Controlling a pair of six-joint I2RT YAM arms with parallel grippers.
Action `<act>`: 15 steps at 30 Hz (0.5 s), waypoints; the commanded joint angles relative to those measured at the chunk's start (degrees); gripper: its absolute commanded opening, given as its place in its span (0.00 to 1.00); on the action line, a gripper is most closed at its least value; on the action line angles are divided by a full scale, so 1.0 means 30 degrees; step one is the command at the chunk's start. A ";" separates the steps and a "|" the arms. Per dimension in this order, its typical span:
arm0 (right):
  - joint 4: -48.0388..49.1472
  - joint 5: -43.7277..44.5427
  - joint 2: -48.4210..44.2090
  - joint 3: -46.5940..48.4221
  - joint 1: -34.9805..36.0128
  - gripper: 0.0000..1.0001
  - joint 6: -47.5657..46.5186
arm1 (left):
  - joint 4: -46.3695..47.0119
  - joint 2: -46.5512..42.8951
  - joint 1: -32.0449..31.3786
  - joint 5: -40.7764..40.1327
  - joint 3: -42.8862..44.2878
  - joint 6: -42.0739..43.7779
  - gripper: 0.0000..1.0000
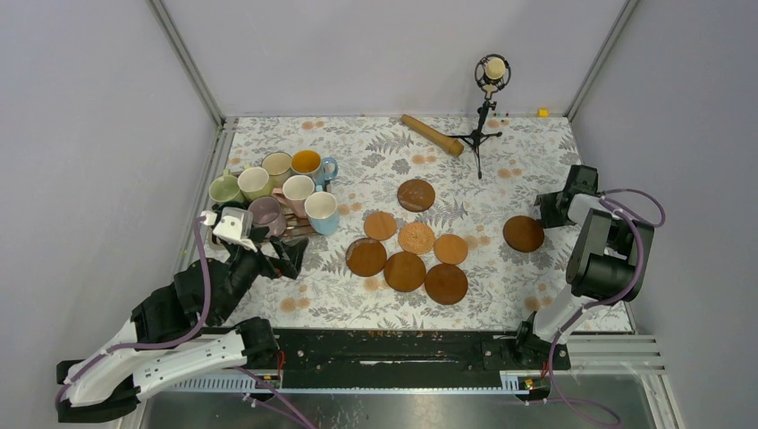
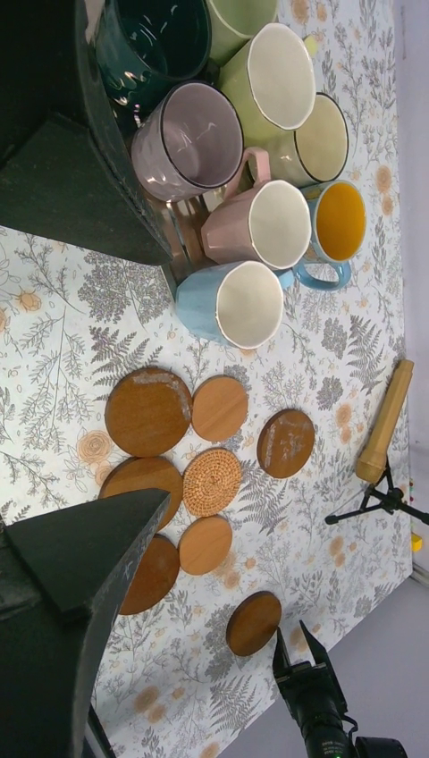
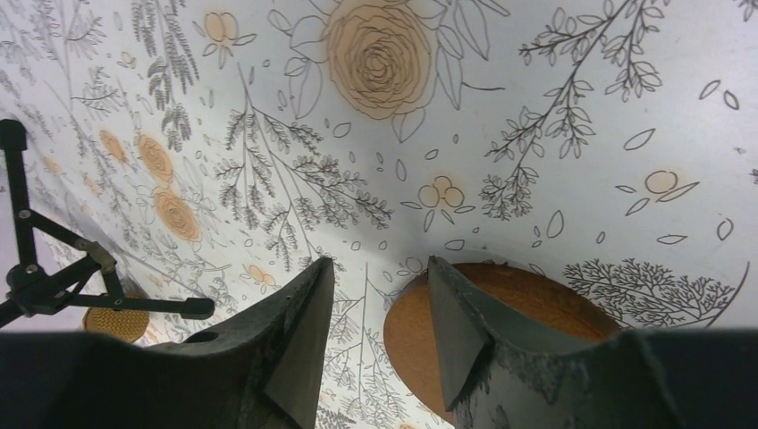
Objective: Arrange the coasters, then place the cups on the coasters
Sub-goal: Move the coaster to the center of the board.
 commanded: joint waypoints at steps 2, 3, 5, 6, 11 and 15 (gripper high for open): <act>-0.0617 0.0573 0.0289 0.0346 -0.0058 0.51 0.0250 | 0.0843 0.0426 0.0036 -0.0788 -0.0225 0.0306 0.99; -0.0665 0.0522 0.0328 0.0398 -0.0060 0.51 0.0197 | 0.0833 0.0526 0.0033 -0.0808 -0.0217 0.0308 0.99; -0.1274 0.0623 0.0402 0.0700 -0.0047 0.51 -0.0020 | 0.0841 0.0681 0.0037 -0.0829 -0.0187 0.0329 0.99; -0.1641 0.0840 0.0353 0.0786 0.0018 0.51 -0.0133 | 0.0840 0.0752 0.0037 -0.0849 -0.0165 0.0329 0.99; -0.1950 0.1183 -0.0321 0.0169 0.0203 0.51 -0.1057 | 0.0884 0.0888 0.0063 -0.0932 -0.0157 0.0388 0.99; -0.1819 0.0531 -0.0491 0.0073 0.0411 0.51 -0.2101 | 0.0912 0.0830 0.0066 -0.0816 -0.0155 0.0374 0.99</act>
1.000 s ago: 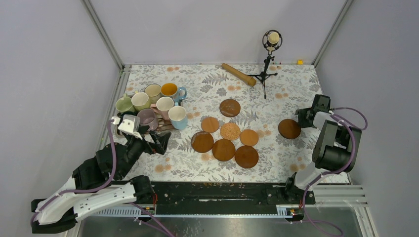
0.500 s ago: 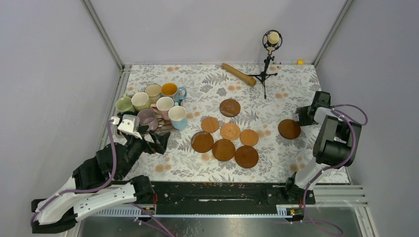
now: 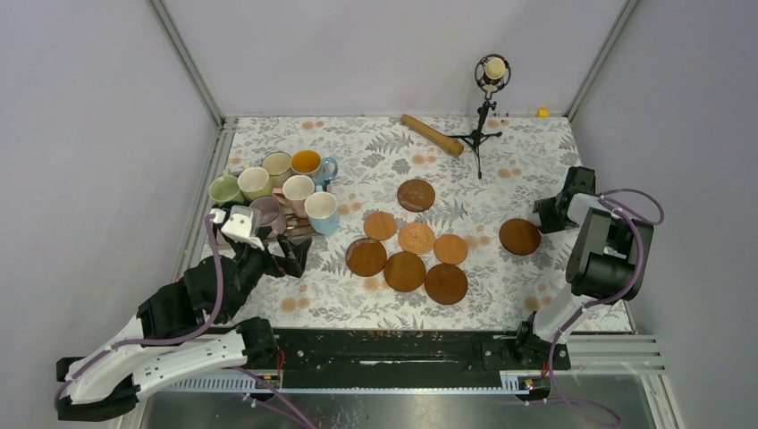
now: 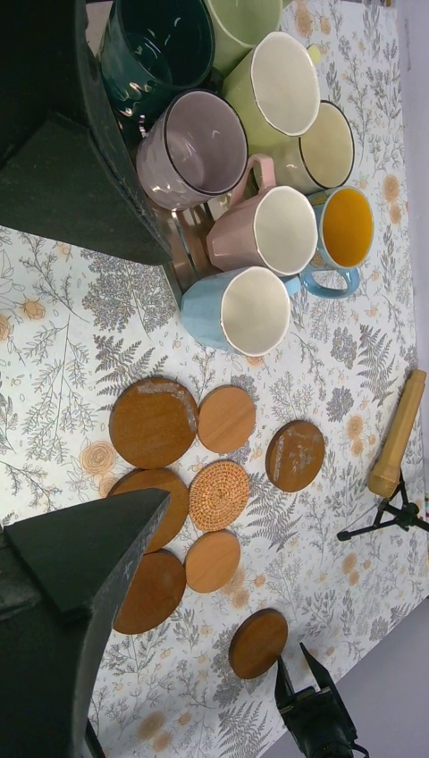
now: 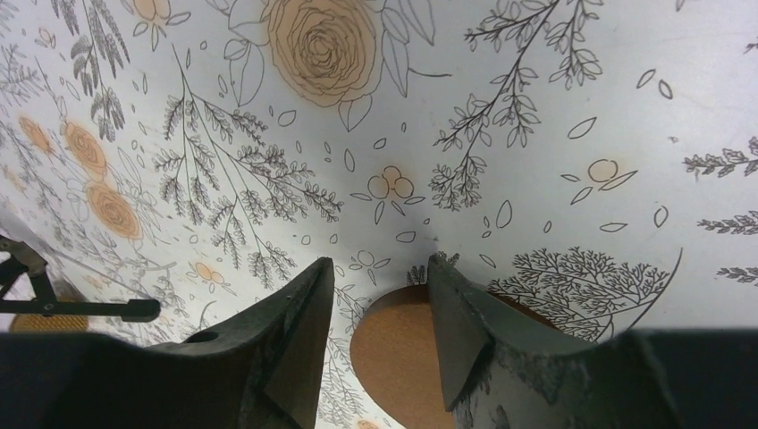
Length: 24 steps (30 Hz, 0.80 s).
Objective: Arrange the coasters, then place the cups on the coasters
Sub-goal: Move the coaster to the center of the board.
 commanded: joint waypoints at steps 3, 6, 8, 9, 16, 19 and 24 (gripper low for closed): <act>-0.1311 -0.0517 -0.0279 0.0842 0.0927 0.50 -0.2635 | 0.0921 0.0094 0.0066 -0.0394 -0.0062 0.0286 0.99; -0.2820 -0.0292 0.0367 0.1757 0.1869 0.50 -0.3759 | 0.0921 0.0032 0.0066 -0.0290 -0.0062 0.0286 0.99; -0.3224 -0.0646 0.0469 0.1833 0.2100 0.50 -0.4019 | 0.0917 -0.0071 0.0066 -0.0275 -0.0062 0.0260 0.99; -0.3117 -0.0727 0.0484 0.1657 0.2161 0.50 -0.4017 | 0.0920 -0.0122 0.0066 -0.0249 -0.0062 0.0257 0.99; -0.3990 -0.1658 0.0594 0.1586 0.2670 0.46 -0.5293 | 0.0950 -0.0380 0.0051 -0.0104 -0.0062 0.0229 0.99; -0.4328 -0.2026 0.0519 0.1618 0.2788 0.46 -0.5596 | 0.0965 -0.0525 0.0066 -0.0015 -0.0062 0.0199 0.99; -0.4775 -0.1892 0.0127 0.1308 0.3333 0.46 -0.5948 | 0.0963 -0.0757 0.0067 0.0093 -0.0092 0.0169 0.99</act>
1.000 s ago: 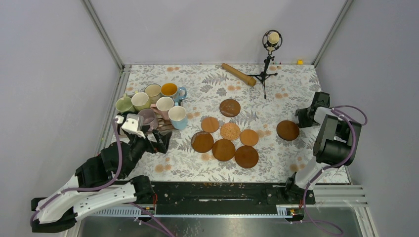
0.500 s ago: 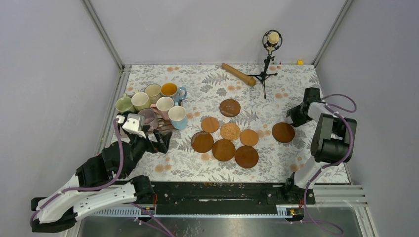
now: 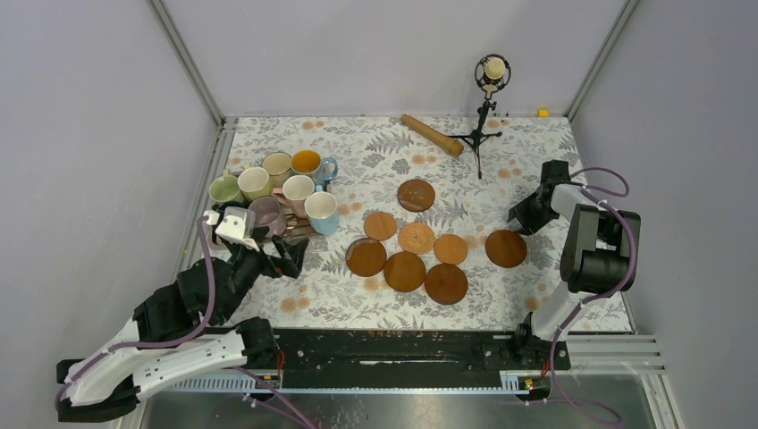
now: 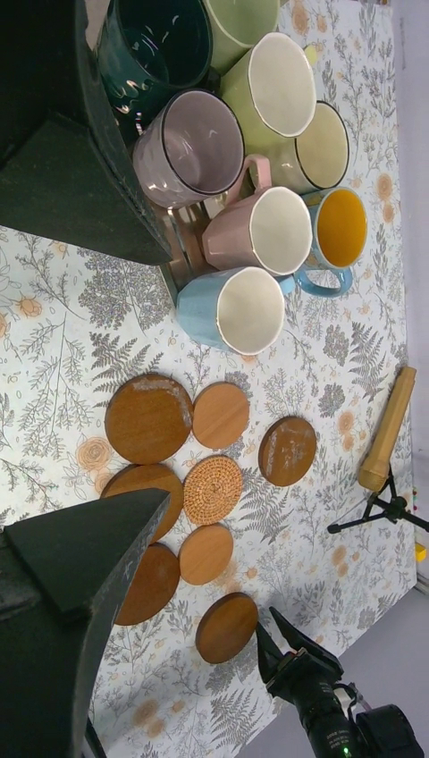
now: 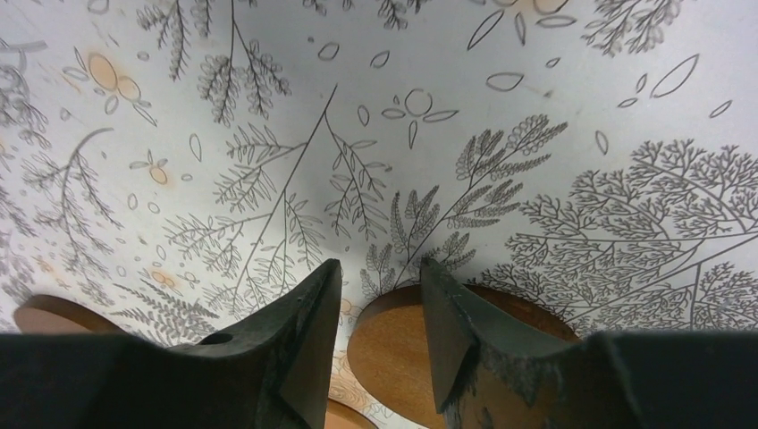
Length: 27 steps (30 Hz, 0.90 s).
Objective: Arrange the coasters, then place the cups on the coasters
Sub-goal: Move the coaster to the center of the board.
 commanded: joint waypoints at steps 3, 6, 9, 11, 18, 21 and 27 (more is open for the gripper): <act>-0.2306 0.0167 -0.0357 0.0308 0.1090 0.45 -0.1581 | 0.0900 -0.0444 0.0063 0.0099 -0.0077 0.0114 0.99; -0.2910 0.0314 -0.0147 0.0414 0.1339 0.46 -0.2394 | 0.0877 -0.0626 0.0066 0.0156 -0.0106 0.0081 0.99; -0.3747 0.0804 0.0006 0.0668 0.1618 0.46 -0.3312 | 0.0898 -0.0717 0.0066 0.0186 -0.0099 0.0025 0.98; -0.4011 0.1395 0.0028 0.0709 0.1779 0.46 -0.3961 | 0.0901 -0.0749 0.0066 0.0214 -0.0105 0.0022 0.99; -0.4904 0.2263 0.0266 0.0781 0.2532 0.45 -0.4912 | 0.0929 -0.0818 0.0066 0.0304 -0.0106 -0.0007 0.99; -0.4901 0.2295 0.0096 0.0517 0.2626 0.45 -0.5129 | 0.0902 -0.0753 0.0063 0.0304 -0.0114 0.0022 0.99; -0.5175 0.2731 -0.0315 -0.0017 0.2863 0.43 -0.5717 | 0.0911 -0.0814 0.0059 0.0275 -0.0128 0.0008 0.99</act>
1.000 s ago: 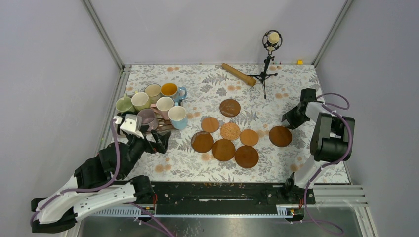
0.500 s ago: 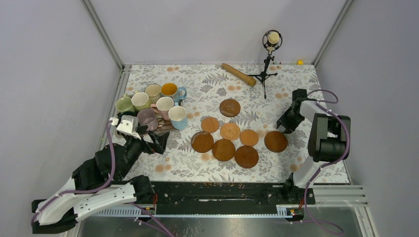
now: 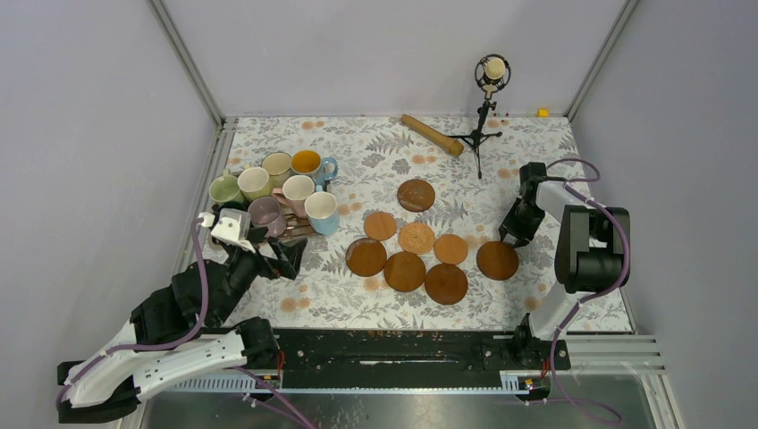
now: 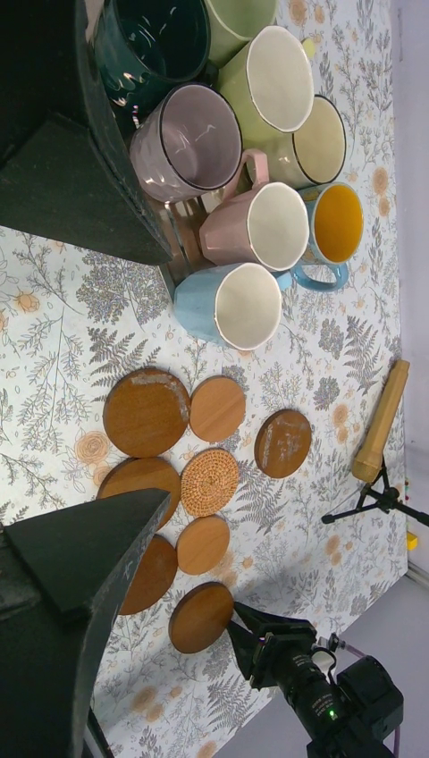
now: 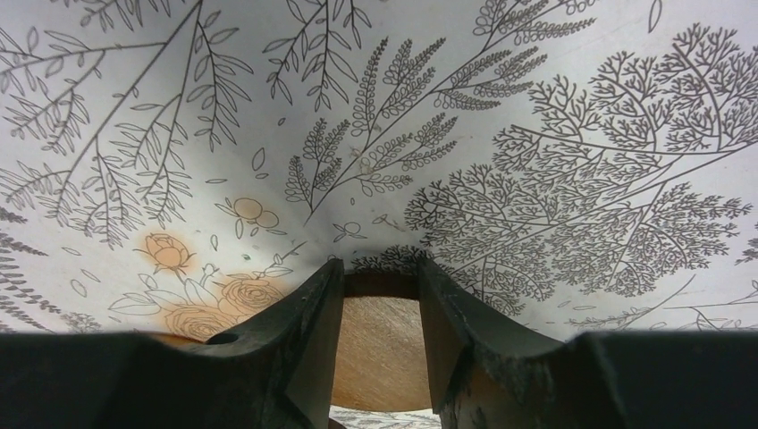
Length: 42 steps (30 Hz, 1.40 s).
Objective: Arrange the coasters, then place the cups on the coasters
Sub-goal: Move the coaster to the center of the board.
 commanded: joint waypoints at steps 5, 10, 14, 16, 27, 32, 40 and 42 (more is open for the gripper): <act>-0.1985 0.1691 -0.0894 -0.0354 0.0429 0.43 -0.1082 | 0.0863 -0.0172 0.0040 0.0087 -0.0021 0.0029 0.99; -0.1674 0.0726 -0.1399 0.0706 0.0520 0.43 -0.0299 | 0.0863 -0.0081 0.0046 0.0108 -0.0019 0.0030 0.99; -0.1706 0.0936 -0.0253 0.1584 0.0878 0.42 -0.0373 | 0.0823 -0.0214 0.0063 -0.0006 -0.0047 0.0033 0.99; -0.1760 0.1055 0.0318 0.1835 0.1002 0.42 -0.0492 | 0.0859 -0.0232 0.0040 -0.0010 -0.0077 0.0030 0.99; -0.2366 0.2292 0.0782 0.1440 0.2260 0.42 -0.1215 | 0.0863 -0.0075 0.0062 0.0078 -0.0045 0.0034 0.99; -0.2379 0.2646 0.0525 0.0752 0.2550 0.42 -0.1655 | 0.0848 -0.0138 0.0059 0.0110 -0.0047 0.0030 0.99; -0.2391 0.2731 -0.0865 -0.0561 0.3073 0.42 -0.2188 | 0.0862 -0.0208 0.0044 0.0194 -0.0048 0.0000 0.99; -0.2446 0.2572 -0.1110 -0.0733 0.3336 0.42 -0.2545 | 0.0861 -0.0211 0.0038 0.0246 -0.0033 0.0000 0.98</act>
